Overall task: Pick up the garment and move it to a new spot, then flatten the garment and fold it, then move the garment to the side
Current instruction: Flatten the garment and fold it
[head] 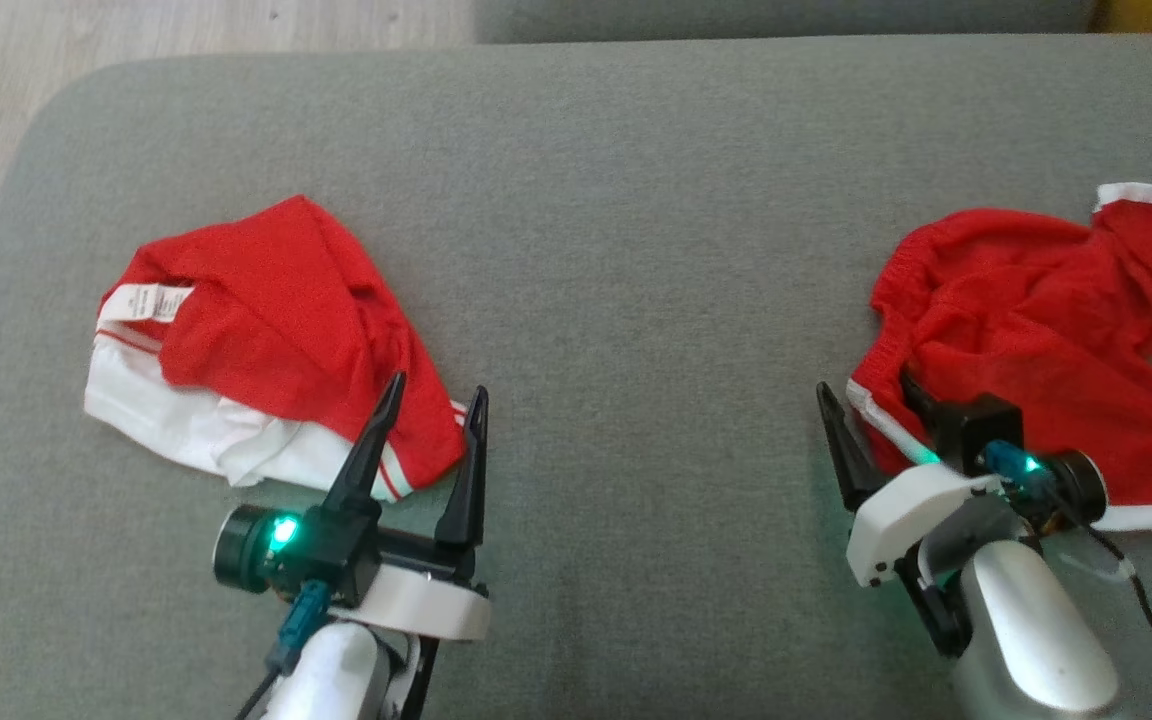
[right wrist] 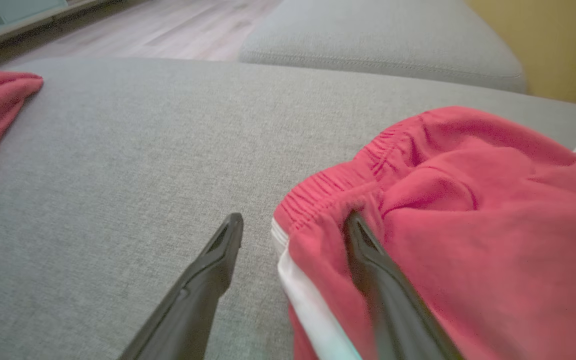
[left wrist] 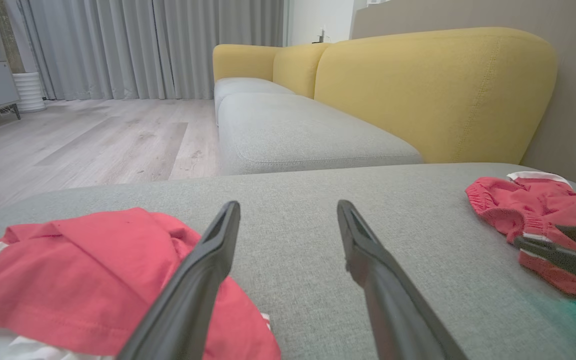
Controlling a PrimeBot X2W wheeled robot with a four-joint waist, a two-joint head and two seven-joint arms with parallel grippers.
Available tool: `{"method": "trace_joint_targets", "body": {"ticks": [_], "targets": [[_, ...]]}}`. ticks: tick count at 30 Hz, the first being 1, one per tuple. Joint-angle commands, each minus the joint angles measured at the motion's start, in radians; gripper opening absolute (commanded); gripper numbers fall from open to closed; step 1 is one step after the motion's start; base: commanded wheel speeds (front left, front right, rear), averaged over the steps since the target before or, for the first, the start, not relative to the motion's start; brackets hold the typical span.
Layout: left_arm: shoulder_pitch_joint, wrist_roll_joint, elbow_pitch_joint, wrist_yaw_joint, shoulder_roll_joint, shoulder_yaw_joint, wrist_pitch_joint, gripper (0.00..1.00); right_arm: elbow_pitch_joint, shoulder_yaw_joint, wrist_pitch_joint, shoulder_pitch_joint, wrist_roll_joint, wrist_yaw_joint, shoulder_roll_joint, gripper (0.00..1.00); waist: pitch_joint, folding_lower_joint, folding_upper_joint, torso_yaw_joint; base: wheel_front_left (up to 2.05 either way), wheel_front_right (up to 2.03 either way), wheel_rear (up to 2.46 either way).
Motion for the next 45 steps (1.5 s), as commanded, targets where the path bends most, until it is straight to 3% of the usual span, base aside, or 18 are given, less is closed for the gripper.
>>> {"method": "trace_joint_targets", "body": {"ticks": [1, 5, 6, 7, 10, 17, 30, 31, 32, 39, 45], "targets": [[-0.047, -0.003, -0.03, -0.002, -0.001, 0.021, -0.006, 1.0, -0.008, 0.018, 0.004, -0.035, -0.008, -0.001, -0.005, 1.0, 0.012, -0.0001, 0.0, 0.012, 0.0, 0.0, 0.0], [-0.058, -0.008, -0.027, -0.001, -0.001, 0.015, -0.006, 1.0, 0.072, -0.006, 0.005, -0.079, -0.018, -0.001, -0.005, 1.0, 0.02, -0.0001, 0.0, 0.025, 0.0, 0.0, 0.0], [-0.06, -0.009, -0.026, 0.0, -0.001, 0.013, -0.006, 1.0, 0.09, -0.013, -0.001, -0.09, -0.019, -0.001, -0.005, 0.45, 0.021, -0.0001, 0.0, 0.028, 0.0, 0.0, 0.0], [-0.061, -0.011, -0.026, 0.001, -0.001, 0.01, -0.006, 1.0, 0.105, -0.016, -0.009, -0.1, -0.016, -0.001, -0.005, 0.0, 0.021, -0.0001, 0.0, 0.03, 0.0, 0.0, 0.0], [-0.063, -0.012, -0.023, 0.002, -0.001, 0.007, -0.006, 1.0, 0.13, 0.008, -0.057, -0.132, 0.015, -0.001, -0.005, 0.0, 0.02, -0.0001, 0.0, 0.034, 0.0, 0.0, 0.0], [-0.058, -0.009, -0.019, 0.004, -0.001, 0.011, -0.006, 1.0, 0.115, 0.195, -0.146, -0.181, 0.121, -0.001, -0.005, 0.0, 0.005, -0.0001, 0.0, 0.032, 0.0, 0.0, 0.0], [-0.049, -0.016, -0.015, 0.008, -0.001, 0.012, -0.006, 1.0, 0.058, 0.569, -0.098, -0.189, 0.273, -0.001, -0.005, 0.0, -0.019, -0.0001, 0.0, 0.044, 0.0, 0.0, 0.0], [-0.048, -0.017, -0.014, 0.008, -0.001, 0.013, -0.006, 1.0, 0.06, 0.582, -0.096, -0.19, 0.271, -0.001, -0.005, 0.62, -0.021, -0.0001, 0.0, 0.044, 0.0, 0.0, 0.0], [-0.046, -0.017, -0.013, 0.009, -0.001, 0.014, -0.006, 1.0, 0.06, 0.586, -0.096, -0.19, 0.275, -0.001, -0.005, 1.0, -0.024, -0.0001, 0.0, 0.044, 0.0, 0.0, 0.0], [-0.032, -0.017, -0.017, 0.017, -0.001, 0.026, -0.006, 1.0, 0.063, 0.516, -0.114, -0.189, 0.259, -0.001, -0.005, 1.0, -0.047, -0.0001, 0.0, 0.02, 0.0, 0.0, 0.0], [-0.019, -0.012, -0.028, 0.021, -0.001, 0.041, -0.006, 1.0, 0.042, 0.338, -0.124, -0.148, 0.193, -0.001, -0.005, 1.0, -0.069, -0.0001, 0.0, -0.025, 0.0, 0.0, 0.0]]}}
